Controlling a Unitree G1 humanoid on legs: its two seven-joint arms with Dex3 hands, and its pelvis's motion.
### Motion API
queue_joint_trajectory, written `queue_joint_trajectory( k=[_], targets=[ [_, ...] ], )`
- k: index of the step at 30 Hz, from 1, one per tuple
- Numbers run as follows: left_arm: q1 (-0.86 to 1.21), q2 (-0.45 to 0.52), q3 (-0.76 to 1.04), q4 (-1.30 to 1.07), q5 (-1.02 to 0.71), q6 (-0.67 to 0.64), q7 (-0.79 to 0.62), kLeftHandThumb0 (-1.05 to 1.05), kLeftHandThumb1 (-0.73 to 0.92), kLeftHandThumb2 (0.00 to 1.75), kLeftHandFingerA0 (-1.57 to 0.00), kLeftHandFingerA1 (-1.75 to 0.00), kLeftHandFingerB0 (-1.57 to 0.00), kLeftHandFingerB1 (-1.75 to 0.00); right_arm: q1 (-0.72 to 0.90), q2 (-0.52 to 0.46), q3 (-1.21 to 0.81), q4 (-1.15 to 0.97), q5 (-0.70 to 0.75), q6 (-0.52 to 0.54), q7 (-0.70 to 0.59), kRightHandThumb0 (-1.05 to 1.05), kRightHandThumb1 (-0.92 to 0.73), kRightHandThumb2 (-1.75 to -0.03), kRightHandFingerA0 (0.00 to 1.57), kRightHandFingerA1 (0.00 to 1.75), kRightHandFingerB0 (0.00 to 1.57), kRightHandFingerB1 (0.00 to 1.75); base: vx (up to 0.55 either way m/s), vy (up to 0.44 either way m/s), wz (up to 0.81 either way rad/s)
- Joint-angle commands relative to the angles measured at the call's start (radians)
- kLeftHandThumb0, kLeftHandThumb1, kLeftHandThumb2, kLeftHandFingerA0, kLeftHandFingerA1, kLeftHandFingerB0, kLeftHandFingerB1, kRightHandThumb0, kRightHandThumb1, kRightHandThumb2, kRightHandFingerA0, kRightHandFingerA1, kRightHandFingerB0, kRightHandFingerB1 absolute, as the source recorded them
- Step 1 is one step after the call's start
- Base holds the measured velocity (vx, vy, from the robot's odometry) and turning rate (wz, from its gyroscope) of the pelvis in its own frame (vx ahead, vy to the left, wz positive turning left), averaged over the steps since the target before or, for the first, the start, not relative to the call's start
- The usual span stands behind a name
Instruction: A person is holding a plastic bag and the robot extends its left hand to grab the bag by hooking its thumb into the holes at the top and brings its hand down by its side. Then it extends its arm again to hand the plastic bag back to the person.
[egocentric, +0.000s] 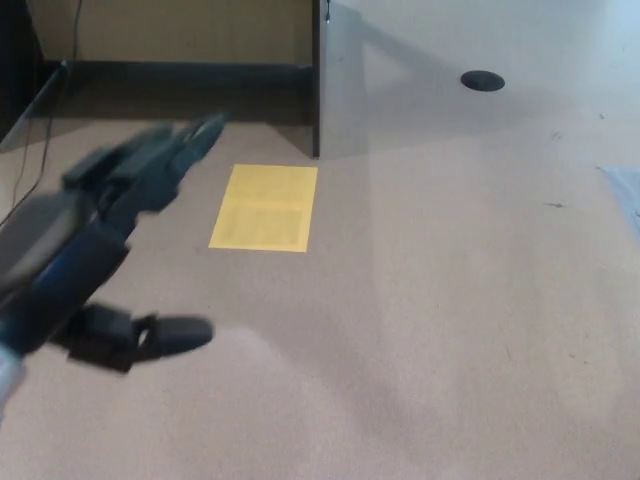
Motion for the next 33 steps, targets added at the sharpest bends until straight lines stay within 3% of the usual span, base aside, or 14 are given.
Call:
queue_joint_trajectory(
  k=[1,3,7,10,11,12,19,20,21,22,23,24,28,33],
  targets=[
    [0.153,-0.040,0.077,0.124,-0.127,-0.234,0.073,-0.57,0.33,0.78,-0.01,-0.23,0.00,-0.21,0.002,-0.012,-0.015,0.007,0.015,-0.001,-0.003,-0.32,-0.68,-0.61,0.81,0.61,0.67,0.45,0.00,0.000,0.00],
    [0.283,-0.073,0.105,0.185,-0.132,-0.300,0.097,-0.59,0.39,0.78,-0.07,-0.21,-0.05,-0.21,0.032,-0.013,-0.012,0.005,0.009,0.001,-0.018,-0.32,-0.68,-0.61,0.81,0.56,0.65,0.45,0.00,0.000,0.00],
    [0.379,-0.099,0.121,0.298,-0.079,-0.379,0.163,-0.59,0.38,0.80,-0.07,-0.42,0.00,-0.27,0.049,-0.012,-0.017,0.001,0.016,-0.003,-0.016,-0.32,-0.68,-0.61,0.81,0.56,0.64,0.44,0.00,0.000,0.00],
    [0.447,-0.133,0.119,0.433,-0.021,-0.440,0.250,-0.68,0.46,0.76,-0.09,-0.39,-0.05,-0.31,0.060,-0.008,-0.011,-0.003,0.006,-0.006,-0.028,-0.33,-0.68,-0.61,0.83,0.64,0.66,0.44,0.00,0.000,0.00],
    [0.467,-0.138,0.113,0.486,0.001,-0.442,0.275,-0.68,0.45,0.72,-0.10,-0.38,-0.07,-0.31,0.062,-0.006,-0.015,-0.002,0.012,-0.011,-0.024,-0.32,-0.68,-0.61,0.81,0.57,0.65,0.44,0.00,0.000,0.00],
    [0.470,-0.140,0.109,0.531,0.006,-0.454,0.288,-0.32,0.34,0.90,-0.01,-0.50,0.00,-0.48,0.062,-0.005,-0.019,-0.001,0.018,-0.018,-0.019,-0.30,-0.68,-0.61,0.79,0.51,0.62,0.43,0.00,0.000,0.00],
    [0.480,-0.109,0.066,0.855,0.121,-0.532,0.471,-0.32,0.38,0.93,-0.03,-0.51,0.00,-0.47,0.067,-0.005,-0.027,-0.006,0.026,-0.026,-0.014,-0.27,-0.67,-0.61,0.77,0.52,0.58,0.42,0.00,0.000,0.00],
    [0.474,-0.103,0.059,0.898,0.129,-0.550,0.492,-0.54,0.56,0.58,-0.17,-0.35,-0.16,-0.27,0.065,-0.005,-0.028,-0.006,0.029,-0.024,-0.010,-0.27,-0.67,-0.60,0.77,0.53,0.57,0.41,0.00,0.000,0.00],
    [0.466,-0.097,0.052,0.946,0.138,-0.563,0.518,-0.56,0.57,0.58,-0.18,-0.35,-0.17,-0.27,0.065,-0.005,-0.029,-0.007,0.028,-0.022,-0.010,-0.27,-0.67,-0.60,0.76,0.51,0.57,0.41,0.00,0.000,0.00],
    [0.460,-0.092,0.040,1.009,0.155,-0.558,0.561,-0.29,0.40,0.95,-0.08,-0.52,-0.07,-0.50,0.065,-0.003,-0.027,-0.009,0.026,-0.020,-0.014,-0.27,-0.67,-0.60,0.78,0.52,0.57,0.41,0.00,0.000,0.00],
    [0.457,-0.089,0.032,1.044,0.168,-0.549,0.591,-0.29,0.40,0.95,-0.08,-0.52,-0.07,-0.50,0.064,-0.001,-0.027,-0.011,0.025,-0.019,-0.016,-0.27,-0.67,-0.60,0.78,0.52,0.57,0.41,0.00,0.000,0.00],
    [0.457,-0.087,0.025,1.066,0.180,-0.542,0.621,-0.49,0.57,0.58,-0.24,-0.36,-0.22,-0.29,0.065,0.002,-0.029,-0.010,0.029,-0.020,-0.012,-0.26,-0.67,-0.60,0.77,0.52,0.57,0.41,0.00,0.000,0.00],
    [0.423,-0.067,-0.016,1.164,0.234,-0.513,0.735,-0.46,0.56,0.58,-0.29,-0.36,-0.26,-0.30,0.057,0.010,-0.029,-0.004,0.032,-0.029,-0.011,-0.26,-0.67,-0.60,0.76,0.51,0.57,0.42,0.00,0.000,0.00],
    [0.350,-0.051,-0.061,1.227,0.226,-0.491,0.705,-0.46,0.57,0.58,-0.40,-0.36,-0.30,-0.31,0.034,0.007,-0.040,-0.004,0.036,-0.017,-0.024,-0.28,-0.67,-0.60,0.78,0.50,0.61,0.43,0.00,0.000,0.00]
  ],
)
